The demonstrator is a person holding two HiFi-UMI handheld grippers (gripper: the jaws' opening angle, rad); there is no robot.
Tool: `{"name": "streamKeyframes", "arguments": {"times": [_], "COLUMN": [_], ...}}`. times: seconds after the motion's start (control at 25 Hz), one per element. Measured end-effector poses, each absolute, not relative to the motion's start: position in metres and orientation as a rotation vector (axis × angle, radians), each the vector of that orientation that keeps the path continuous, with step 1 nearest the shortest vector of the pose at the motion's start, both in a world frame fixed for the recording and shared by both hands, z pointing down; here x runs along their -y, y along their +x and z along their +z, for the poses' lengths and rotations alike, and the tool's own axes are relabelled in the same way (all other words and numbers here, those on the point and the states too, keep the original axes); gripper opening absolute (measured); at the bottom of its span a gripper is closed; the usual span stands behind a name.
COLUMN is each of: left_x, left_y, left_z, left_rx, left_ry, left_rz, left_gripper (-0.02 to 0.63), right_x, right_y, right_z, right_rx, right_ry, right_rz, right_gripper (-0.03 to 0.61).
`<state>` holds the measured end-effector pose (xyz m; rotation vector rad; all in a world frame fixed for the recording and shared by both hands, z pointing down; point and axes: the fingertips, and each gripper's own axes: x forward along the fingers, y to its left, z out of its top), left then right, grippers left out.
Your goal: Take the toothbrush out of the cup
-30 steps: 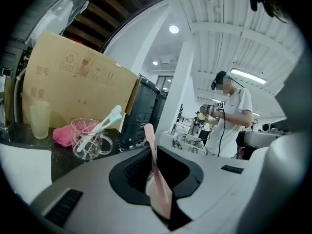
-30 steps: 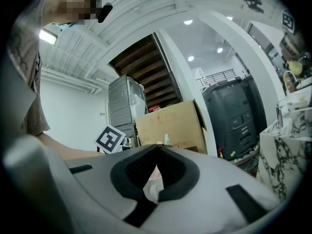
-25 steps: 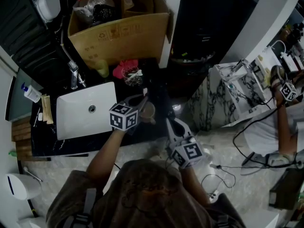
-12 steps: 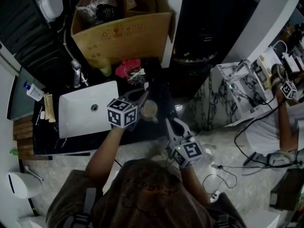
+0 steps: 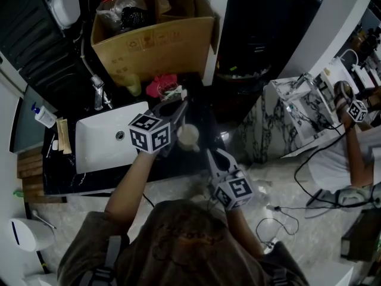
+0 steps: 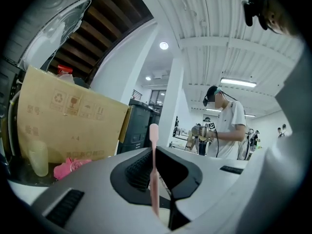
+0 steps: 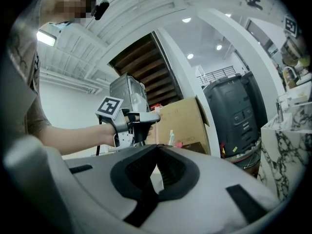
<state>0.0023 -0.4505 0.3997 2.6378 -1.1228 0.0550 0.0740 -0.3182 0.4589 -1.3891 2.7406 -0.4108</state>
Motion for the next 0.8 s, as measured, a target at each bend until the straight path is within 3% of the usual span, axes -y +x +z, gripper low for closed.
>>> {"name": "streamKeyframes", "arguments": {"times": [0.8], "left_x": [0.348], "left_y": [-0.023], "left_z": [0.358], "left_rx": [1.039], "left_ry": [2.615], "left_rz": [-0.038], "left_gripper": [0.020], "right_x": [0.284], "right_y": [0.059], "right_z": [0.461], "right_rx": [-2.731], "right_ry": [-1.414], "right_rz": [-0.437], "right_gripper": [0.002]}}
